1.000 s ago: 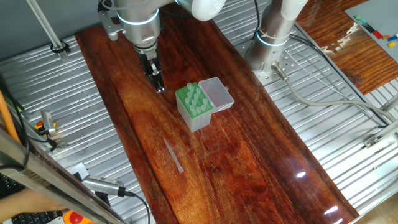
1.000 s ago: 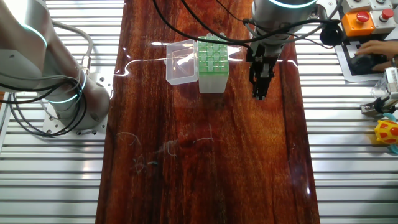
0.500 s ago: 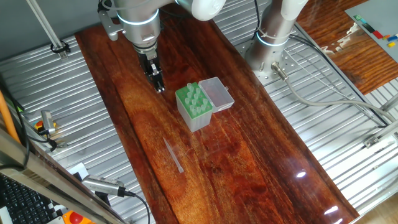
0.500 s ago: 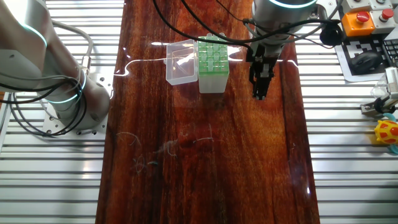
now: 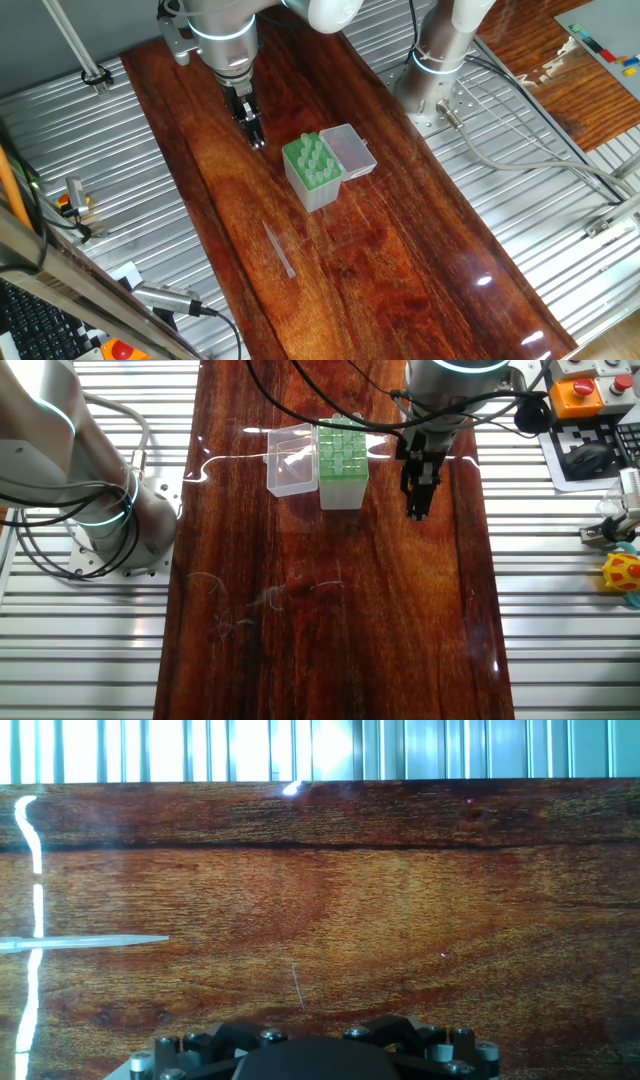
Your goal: Insert a large pipette tip into the holder for large pipette tips
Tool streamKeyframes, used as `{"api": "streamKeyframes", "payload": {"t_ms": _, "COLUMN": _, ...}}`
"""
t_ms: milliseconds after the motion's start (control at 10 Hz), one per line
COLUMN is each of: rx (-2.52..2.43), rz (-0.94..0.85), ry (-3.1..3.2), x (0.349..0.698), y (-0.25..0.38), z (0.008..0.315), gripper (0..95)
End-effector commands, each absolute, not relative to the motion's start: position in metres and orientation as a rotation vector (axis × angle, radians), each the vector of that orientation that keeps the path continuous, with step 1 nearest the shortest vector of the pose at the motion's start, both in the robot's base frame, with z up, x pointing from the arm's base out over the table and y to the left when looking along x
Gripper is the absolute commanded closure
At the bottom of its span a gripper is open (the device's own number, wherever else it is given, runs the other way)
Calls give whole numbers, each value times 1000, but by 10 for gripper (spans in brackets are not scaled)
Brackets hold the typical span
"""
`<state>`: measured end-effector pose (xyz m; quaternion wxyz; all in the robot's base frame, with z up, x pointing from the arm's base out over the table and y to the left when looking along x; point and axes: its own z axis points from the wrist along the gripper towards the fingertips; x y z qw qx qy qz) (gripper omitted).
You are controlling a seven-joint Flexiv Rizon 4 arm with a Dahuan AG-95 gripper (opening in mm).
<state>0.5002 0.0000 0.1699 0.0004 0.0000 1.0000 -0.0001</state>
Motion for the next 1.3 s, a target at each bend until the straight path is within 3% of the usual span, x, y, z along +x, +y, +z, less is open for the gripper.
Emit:
{"api": "streamKeyframes", "payload": {"t_ms": 100, "rx": -29, "rz": 37, "ry": 3122, "x": 500, "y": 0, "z": 170, "gripper": 950}}
{"api": "streamKeyframes", "payload": {"t_ms": 1300, "rx": -30, "rz": 26, "ry": 3125, "x": 500, "y": 0, "z": 170, "gripper": 950}}
